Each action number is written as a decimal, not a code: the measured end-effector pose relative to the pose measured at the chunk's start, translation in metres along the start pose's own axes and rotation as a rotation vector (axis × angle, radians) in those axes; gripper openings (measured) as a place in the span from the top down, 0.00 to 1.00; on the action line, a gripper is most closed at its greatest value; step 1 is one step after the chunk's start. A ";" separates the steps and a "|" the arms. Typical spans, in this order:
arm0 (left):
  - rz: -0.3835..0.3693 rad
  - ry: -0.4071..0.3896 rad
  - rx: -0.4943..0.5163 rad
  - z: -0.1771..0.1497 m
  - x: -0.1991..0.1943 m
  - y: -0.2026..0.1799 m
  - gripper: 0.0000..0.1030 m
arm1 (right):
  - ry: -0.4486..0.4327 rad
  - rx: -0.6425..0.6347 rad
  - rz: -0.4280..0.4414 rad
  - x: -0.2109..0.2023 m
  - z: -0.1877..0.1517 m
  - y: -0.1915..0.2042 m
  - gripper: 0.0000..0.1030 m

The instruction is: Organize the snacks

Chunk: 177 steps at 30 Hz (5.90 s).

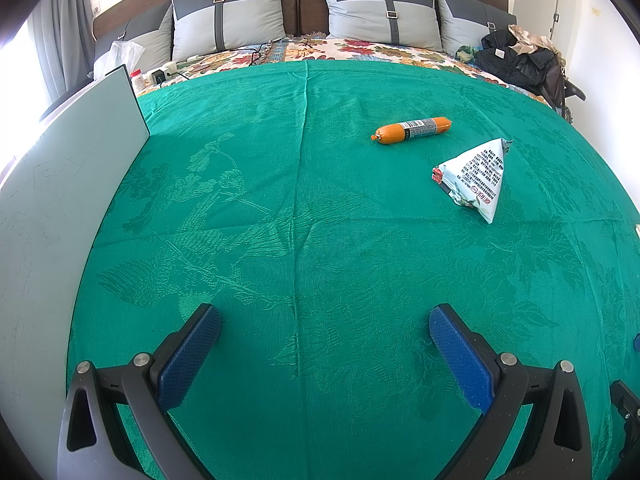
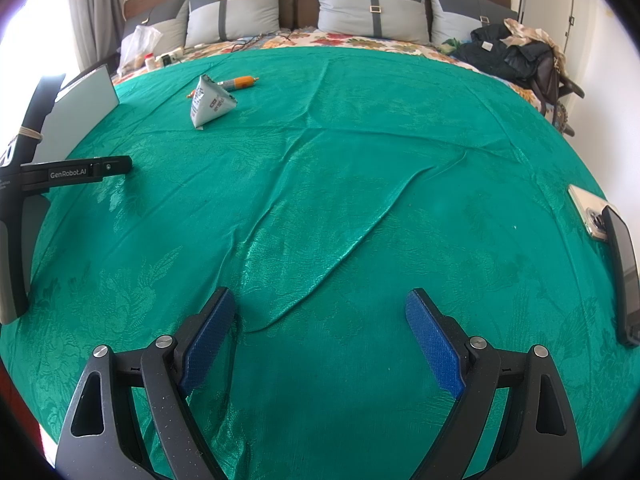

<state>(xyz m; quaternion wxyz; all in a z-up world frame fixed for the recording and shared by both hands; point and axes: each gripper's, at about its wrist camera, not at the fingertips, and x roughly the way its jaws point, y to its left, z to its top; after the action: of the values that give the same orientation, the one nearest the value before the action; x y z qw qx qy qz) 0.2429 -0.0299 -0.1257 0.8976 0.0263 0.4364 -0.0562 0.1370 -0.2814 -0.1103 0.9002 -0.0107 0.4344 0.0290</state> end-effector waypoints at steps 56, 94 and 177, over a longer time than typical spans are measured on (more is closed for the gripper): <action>0.004 0.000 -0.005 0.001 0.001 0.000 0.00 | -0.026 -0.100 0.265 0.067 0.131 0.046 0.59; -0.226 0.235 0.427 0.162 0.089 -0.075 0.85 | 0.027 0.022 0.359 0.020 0.055 -0.002 0.58; 0.419 -0.165 -0.427 -0.103 -0.329 0.262 0.00 | 0.019 -0.354 0.485 -0.140 0.098 0.374 0.19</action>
<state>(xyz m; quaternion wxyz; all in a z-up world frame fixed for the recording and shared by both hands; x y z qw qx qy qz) -0.0062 0.2653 0.0689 0.9072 -0.0781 0.3493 0.2211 0.1035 0.0901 0.0625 0.8469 -0.0637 0.4211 0.3184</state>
